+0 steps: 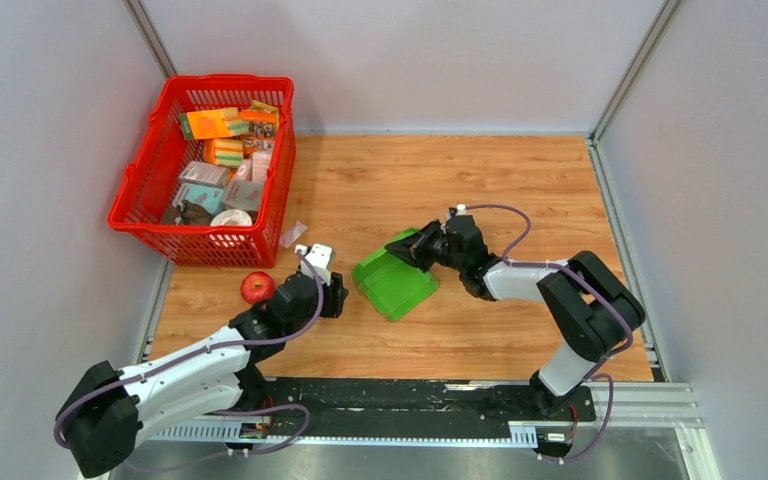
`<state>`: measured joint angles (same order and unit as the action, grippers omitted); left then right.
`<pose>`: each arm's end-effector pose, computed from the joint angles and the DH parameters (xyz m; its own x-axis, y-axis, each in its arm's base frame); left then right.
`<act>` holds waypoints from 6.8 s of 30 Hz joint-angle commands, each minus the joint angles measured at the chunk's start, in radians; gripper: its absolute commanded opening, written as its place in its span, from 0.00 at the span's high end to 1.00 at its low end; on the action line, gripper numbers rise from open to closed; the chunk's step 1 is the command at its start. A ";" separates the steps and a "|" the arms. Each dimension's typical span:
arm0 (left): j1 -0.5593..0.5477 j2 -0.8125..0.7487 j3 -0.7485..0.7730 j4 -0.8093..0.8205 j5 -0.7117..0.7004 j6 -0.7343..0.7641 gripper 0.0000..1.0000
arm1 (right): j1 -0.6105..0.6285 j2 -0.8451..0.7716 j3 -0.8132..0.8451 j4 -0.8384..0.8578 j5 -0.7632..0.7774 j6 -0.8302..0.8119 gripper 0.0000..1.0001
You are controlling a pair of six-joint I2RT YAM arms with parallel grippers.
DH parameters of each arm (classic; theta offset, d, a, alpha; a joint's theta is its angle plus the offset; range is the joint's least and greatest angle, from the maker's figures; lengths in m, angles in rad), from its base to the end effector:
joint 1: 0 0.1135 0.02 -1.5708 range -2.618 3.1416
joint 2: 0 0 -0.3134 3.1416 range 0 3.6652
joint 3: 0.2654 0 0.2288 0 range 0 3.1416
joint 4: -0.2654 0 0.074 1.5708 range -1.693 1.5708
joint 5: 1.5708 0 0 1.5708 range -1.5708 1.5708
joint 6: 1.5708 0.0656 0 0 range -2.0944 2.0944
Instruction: Fold the paper box
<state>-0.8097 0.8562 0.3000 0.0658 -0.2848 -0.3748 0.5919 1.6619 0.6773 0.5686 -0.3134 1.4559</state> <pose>0.1200 -0.0993 0.2201 -0.4941 0.0093 -0.8694 0.3687 0.9078 -0.1998 0.2754 0.2095 0.2197 -0.7982 0.6021 0.0189 0.2455 0.2964 0.9230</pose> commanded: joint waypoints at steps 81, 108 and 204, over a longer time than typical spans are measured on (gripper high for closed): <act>-0.081 0.509 0.294 0.174 -0.066 0.044 0.55 | -0.086 0.205 -0.131 0.444 -0.199 -0.012 1.00; -0.201 0.868 0.659 -0.328 -0.712 -0.364 1.00 | 0.017 -0.002 -0.211 0.113 0.070 0.147 1.00; -0.201 0.555 0.284 -0.081 -0.473 -0.251 1.00 | 0.054 -0.329 0.042 -0.578 0.201 -0.848 0.56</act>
<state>-1.0058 1.4471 0.6250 -0.0185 -0.7826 -0.6128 0.6235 1.4616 0.7532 0.0551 -0.2150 0.8143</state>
